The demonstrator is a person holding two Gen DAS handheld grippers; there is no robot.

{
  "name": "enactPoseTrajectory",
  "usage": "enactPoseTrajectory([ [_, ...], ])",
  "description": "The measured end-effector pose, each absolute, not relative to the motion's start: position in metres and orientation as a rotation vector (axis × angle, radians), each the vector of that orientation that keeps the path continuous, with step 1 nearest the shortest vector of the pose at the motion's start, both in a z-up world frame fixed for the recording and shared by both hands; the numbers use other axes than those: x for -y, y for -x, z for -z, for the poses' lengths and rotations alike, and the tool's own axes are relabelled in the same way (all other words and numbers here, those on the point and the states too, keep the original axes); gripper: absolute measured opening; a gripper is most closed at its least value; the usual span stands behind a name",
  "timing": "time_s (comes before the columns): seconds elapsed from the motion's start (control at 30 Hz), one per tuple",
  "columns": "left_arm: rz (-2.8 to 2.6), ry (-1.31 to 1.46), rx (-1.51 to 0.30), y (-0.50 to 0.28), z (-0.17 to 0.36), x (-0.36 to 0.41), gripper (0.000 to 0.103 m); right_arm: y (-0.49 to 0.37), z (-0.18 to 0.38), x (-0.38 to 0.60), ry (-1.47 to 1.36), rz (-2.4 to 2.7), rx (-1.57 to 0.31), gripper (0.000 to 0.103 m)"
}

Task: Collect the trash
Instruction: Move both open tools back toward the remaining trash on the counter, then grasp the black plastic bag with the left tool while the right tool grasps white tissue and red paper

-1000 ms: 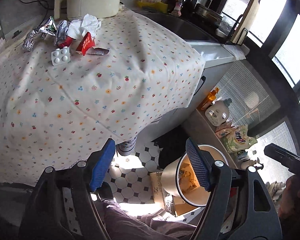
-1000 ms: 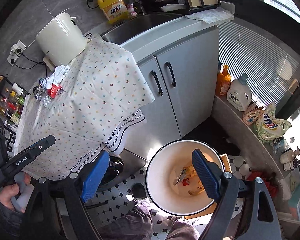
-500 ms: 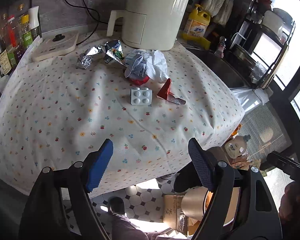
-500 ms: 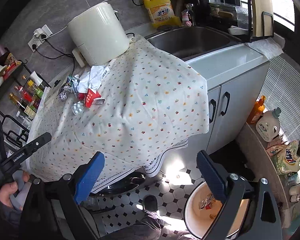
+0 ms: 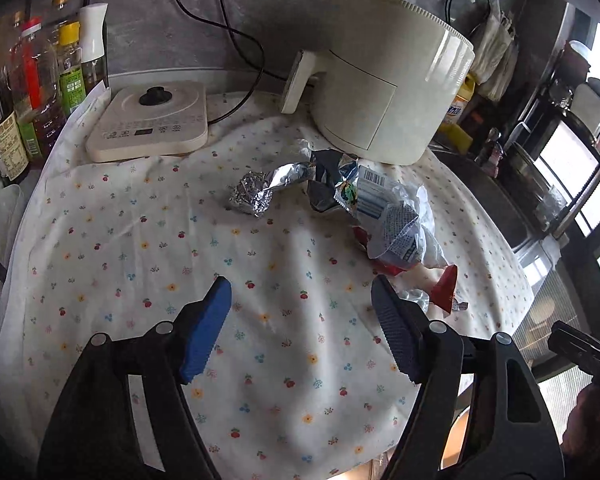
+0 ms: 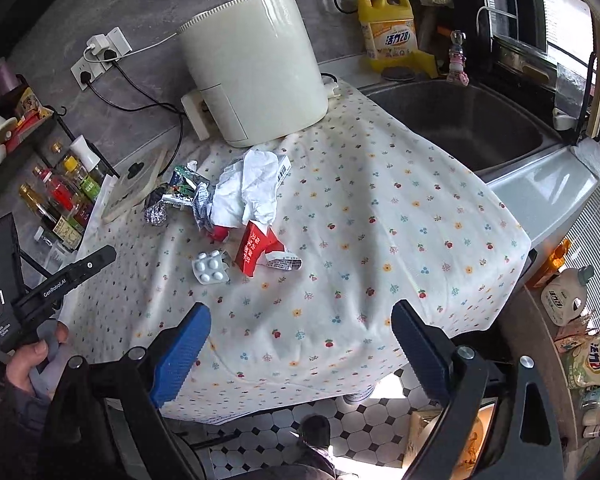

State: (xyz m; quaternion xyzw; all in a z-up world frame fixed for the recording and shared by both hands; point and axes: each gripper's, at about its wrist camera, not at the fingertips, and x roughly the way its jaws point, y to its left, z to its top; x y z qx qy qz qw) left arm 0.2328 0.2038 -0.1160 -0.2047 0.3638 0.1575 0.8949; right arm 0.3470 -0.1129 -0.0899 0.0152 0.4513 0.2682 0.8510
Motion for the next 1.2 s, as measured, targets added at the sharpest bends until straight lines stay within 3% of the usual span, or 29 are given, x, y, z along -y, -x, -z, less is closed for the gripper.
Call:
enactPoseTrajectory([
  [0.13,-0.285,0.445,-0.752,-0.248,0.117,-0.231,0.062,-0.357,0.091,0.087,-0.054,-0.539,-0.948,0.089],
  [0.67,-0.055,0.455,-0.796,-0.343,0.134,-0.237,0.058,-0.378,0.080,0.060,-0.064,-0.422,-0.921,0.086],
  [0.7,-0.050,0.453,-0.809,-0.349,0.137,-0.236,0.051,-0.380,0.081,0.059,-0.064,-0.419,-0.924,0.085],
  [0.8,-0.029,0.449,-0.851,-0.360,0.146,-0.232,0.008,-0.384,0.082,0.054,-0.052,-0.419,-0.928,0.083],
  [0.93,0.006,0.429,-0.813,-0.359,0.137,-0.230,0.004,-0.396,0.087,0.044,-0.046,-0.440,-0.958,0.073],
  [1.2,-0.031,0.427,-0.740,-0.327,0.108,-0.251,0.004,-0.427,0.101,0.007,-0.006,-0.510,-1.004,0.071],
])
